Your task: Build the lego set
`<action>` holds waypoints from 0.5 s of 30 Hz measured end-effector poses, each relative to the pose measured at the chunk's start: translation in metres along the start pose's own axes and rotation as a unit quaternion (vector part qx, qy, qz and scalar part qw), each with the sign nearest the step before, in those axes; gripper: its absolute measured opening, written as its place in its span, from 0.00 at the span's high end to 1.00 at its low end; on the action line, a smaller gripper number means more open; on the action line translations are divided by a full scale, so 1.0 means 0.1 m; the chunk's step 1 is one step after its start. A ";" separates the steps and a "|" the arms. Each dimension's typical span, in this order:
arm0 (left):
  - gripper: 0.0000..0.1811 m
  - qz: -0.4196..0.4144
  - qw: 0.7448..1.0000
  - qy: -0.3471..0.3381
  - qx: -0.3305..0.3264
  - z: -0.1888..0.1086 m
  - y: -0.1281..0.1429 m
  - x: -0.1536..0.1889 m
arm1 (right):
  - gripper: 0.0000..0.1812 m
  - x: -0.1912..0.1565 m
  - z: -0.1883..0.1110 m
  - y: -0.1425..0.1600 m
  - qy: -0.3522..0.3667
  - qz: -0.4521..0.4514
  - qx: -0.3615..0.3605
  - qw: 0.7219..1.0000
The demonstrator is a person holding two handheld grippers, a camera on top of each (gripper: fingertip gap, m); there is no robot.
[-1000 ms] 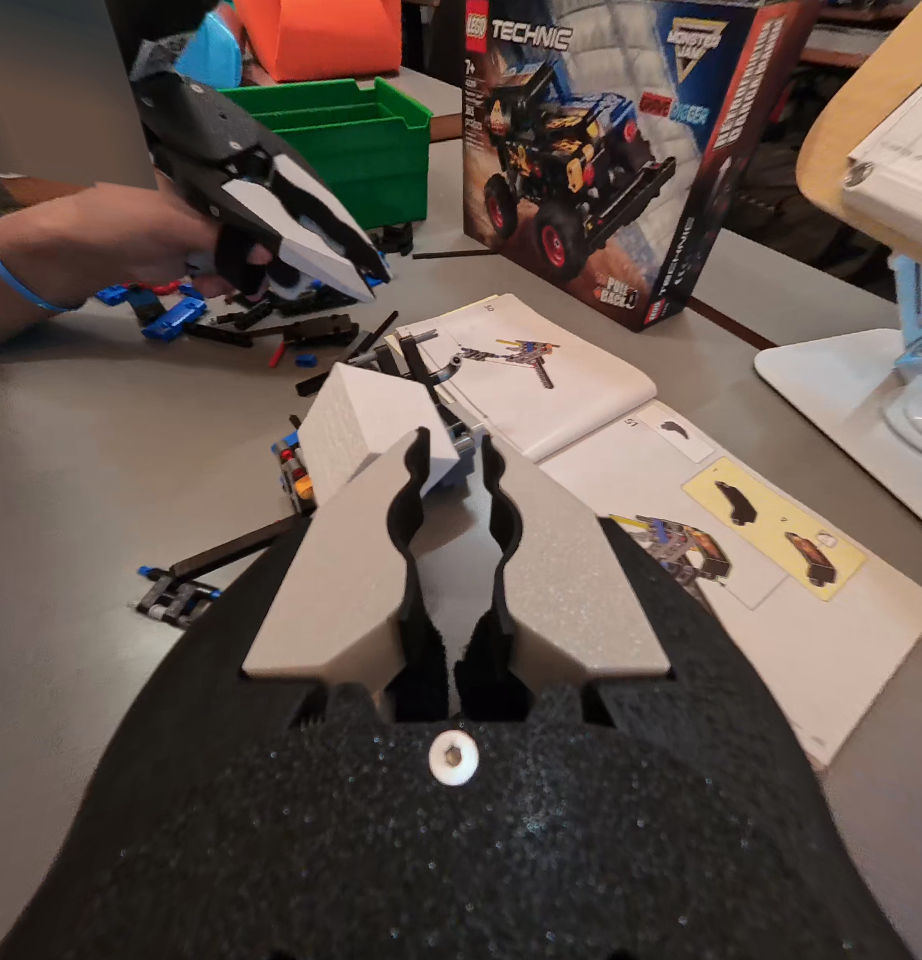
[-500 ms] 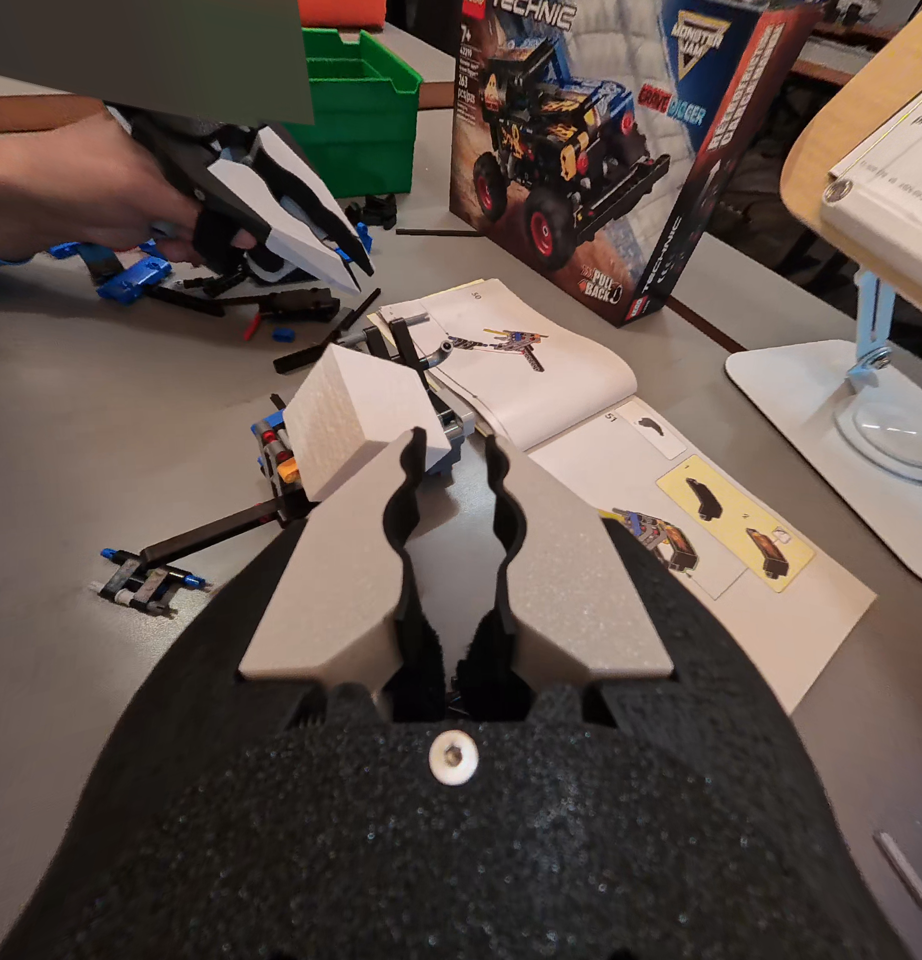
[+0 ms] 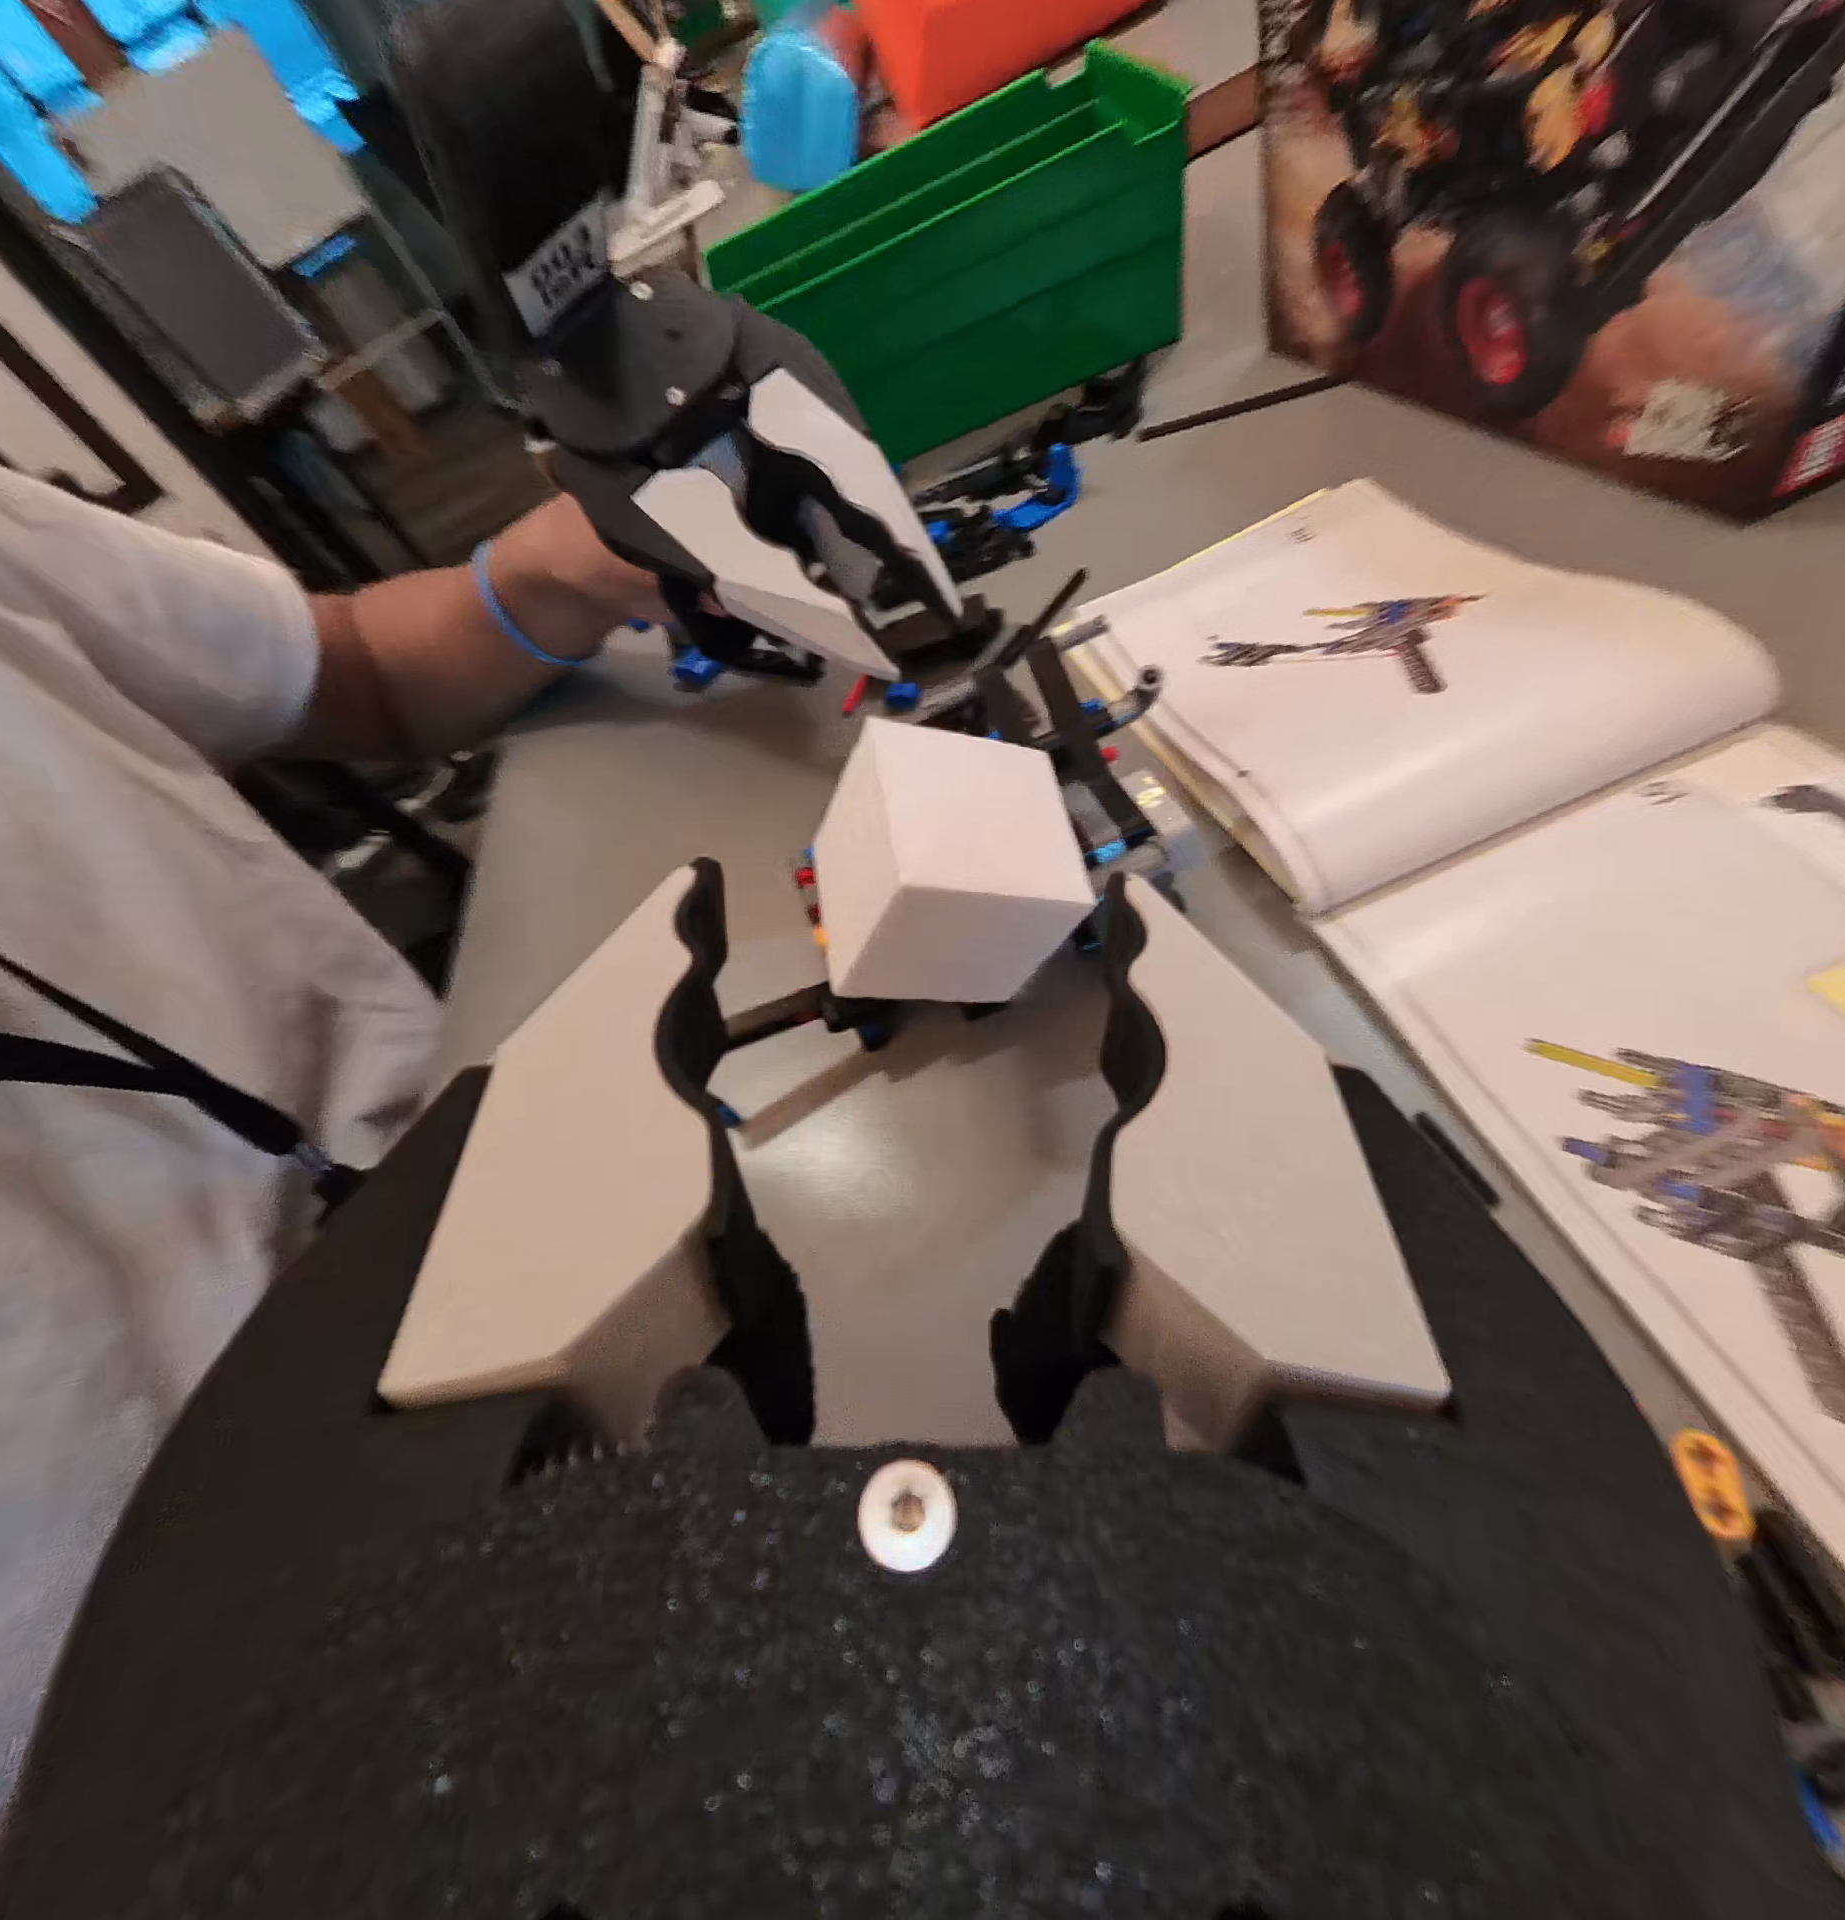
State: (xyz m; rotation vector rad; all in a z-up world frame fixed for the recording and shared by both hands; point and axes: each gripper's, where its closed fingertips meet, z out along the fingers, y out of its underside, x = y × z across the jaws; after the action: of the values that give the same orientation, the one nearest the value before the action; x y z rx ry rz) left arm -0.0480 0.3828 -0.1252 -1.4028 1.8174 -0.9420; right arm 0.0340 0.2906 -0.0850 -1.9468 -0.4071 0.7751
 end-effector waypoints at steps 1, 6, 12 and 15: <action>0.89 0.007 1.000 0.003 0.003 0.01 -0.01 0.03 | 0.60 0.00 0.02 0.00 -0.009 0.013 -0.005 1.000; 0.89 0.028 0.999 0.020 0.001 0.02 0.00 0.11 | 0.50 0.10 0.25 0.27 -0.024 0.000 -0.113 0.993; 0.89 0.031 0.999 0.038 -0.016 0.08 0.08 0.17 | 0.59 0.10 0.43 0.26 -0.080 0.066 -0.120 0.987; 0.89 0.043 0.999 0.017 -0.028 0.07 0.12 0.08 | 0.69 0.12 0.37 0.20 -0.062 0.068 -0.102 0.990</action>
State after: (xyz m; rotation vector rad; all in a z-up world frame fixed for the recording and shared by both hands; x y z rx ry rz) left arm -0.0501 0.3756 -0.1393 -1.3384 1.9270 -0.8837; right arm 0.0173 0.3121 -0.1192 -2.1410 -0.4457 0.9789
